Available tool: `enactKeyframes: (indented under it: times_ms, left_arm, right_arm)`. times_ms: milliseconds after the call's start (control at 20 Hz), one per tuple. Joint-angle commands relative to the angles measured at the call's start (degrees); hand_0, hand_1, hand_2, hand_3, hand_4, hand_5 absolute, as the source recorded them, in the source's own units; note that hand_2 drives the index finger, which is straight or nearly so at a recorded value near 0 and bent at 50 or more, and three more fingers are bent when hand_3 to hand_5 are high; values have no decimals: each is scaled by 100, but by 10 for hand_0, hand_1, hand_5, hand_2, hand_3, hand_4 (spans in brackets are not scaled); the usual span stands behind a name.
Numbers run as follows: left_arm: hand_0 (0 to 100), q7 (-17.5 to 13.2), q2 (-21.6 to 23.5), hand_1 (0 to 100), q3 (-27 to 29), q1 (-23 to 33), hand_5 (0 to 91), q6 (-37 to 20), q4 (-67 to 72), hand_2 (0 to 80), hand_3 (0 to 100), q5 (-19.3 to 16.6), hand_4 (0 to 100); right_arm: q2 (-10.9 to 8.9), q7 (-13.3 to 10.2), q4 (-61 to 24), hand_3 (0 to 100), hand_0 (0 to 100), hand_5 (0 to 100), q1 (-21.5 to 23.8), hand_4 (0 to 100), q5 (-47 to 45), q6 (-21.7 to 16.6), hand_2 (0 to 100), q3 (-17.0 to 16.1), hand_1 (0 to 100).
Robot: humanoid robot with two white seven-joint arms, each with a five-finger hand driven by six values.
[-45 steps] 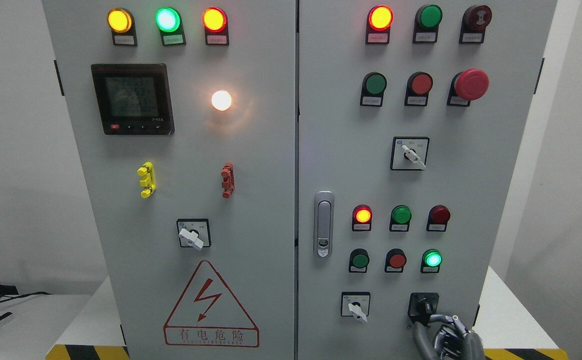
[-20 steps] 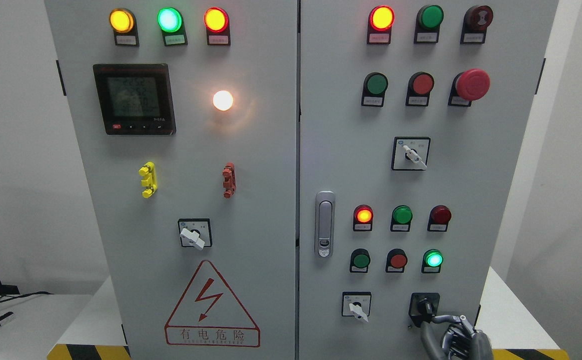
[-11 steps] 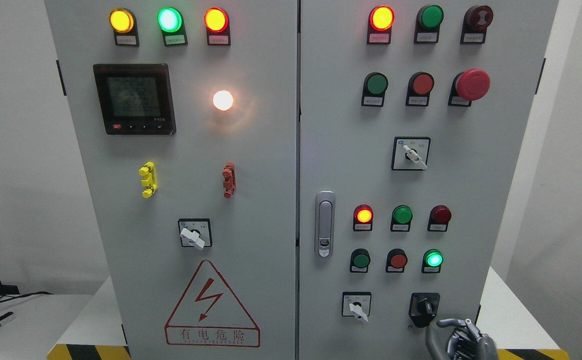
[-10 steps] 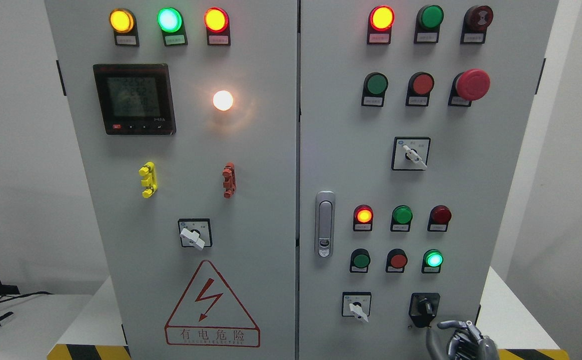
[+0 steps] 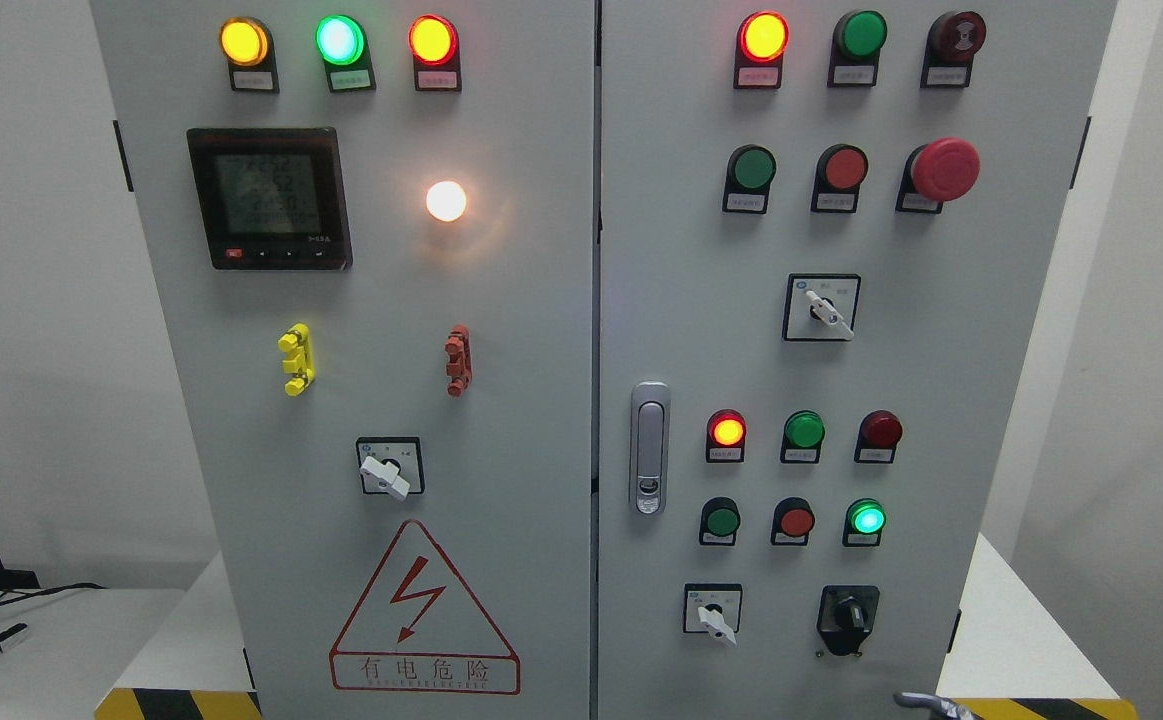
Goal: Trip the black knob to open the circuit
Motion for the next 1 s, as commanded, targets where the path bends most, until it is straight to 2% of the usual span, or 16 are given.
enactKeyframes:
  times_ms: [0,100,250,600,950]
  left_arm:
    - [120,3,-3,389,0,0,0,-2,0,0,0,26,0]
    - [120,3,-3,389,0,0,0,-2,0,0,0,26,0]
    - [120,3,6,389,0,0,0,-2,0,0,0,26,0]
    - [120,3,-3,389,0,0,0,-2,0,0,0,26,0]
    - [120,3,6,389,0,0,0,-2,0,0,0,26,0]
  right_arm:
    - [-201,492,-1207,341,276,458,930,364,-199,-65,147,-122,143]
    - [-192,668,-1445,183,256,258,1116,169,-208,-83,25,-174,45]
    - [-192,783,-1682,88,204,152,1301,65,-269,-74,0,-210,0]
    - [-298,845,-1832,42,99,65,1371,0,-278,-13,0,-245,0]
    - [-333,1204,-1833,70,69,84,1477,31,-779,22,0,-245,0]
